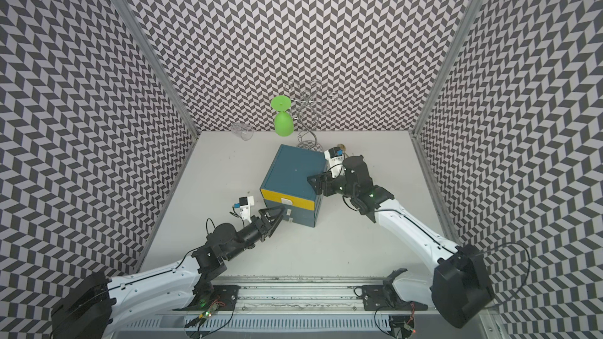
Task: Take the cookies out of the drawer
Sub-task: Adjust the storage box at the center of the board.
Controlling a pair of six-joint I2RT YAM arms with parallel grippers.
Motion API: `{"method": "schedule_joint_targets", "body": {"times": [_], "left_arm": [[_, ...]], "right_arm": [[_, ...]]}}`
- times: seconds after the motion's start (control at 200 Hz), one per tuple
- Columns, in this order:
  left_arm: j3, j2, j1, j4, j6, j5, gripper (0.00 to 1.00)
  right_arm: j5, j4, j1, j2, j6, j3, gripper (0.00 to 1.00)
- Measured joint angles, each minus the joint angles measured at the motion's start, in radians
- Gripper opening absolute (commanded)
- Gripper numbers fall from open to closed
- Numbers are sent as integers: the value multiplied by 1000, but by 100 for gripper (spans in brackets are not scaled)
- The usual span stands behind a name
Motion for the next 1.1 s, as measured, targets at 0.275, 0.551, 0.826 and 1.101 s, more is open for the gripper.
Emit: {"method": "schedule_joint_targets", "body": {"times": [0.275,0.551,0.826,1.101], "left_arm": [[56,37,0,37,-54,-37,84],[103,120,0,46,-76,-37,78],[103,132,2,34,-82,-65,74],[131,191,3,47,-82,-79,64]], "right_arm": [[1,-1,0,-1,0,0,79],[0,0,0,-1,1,0,78],[0,0,0,-2,0,-1,78],[4,17,0,-7,4,-10,73]]}}
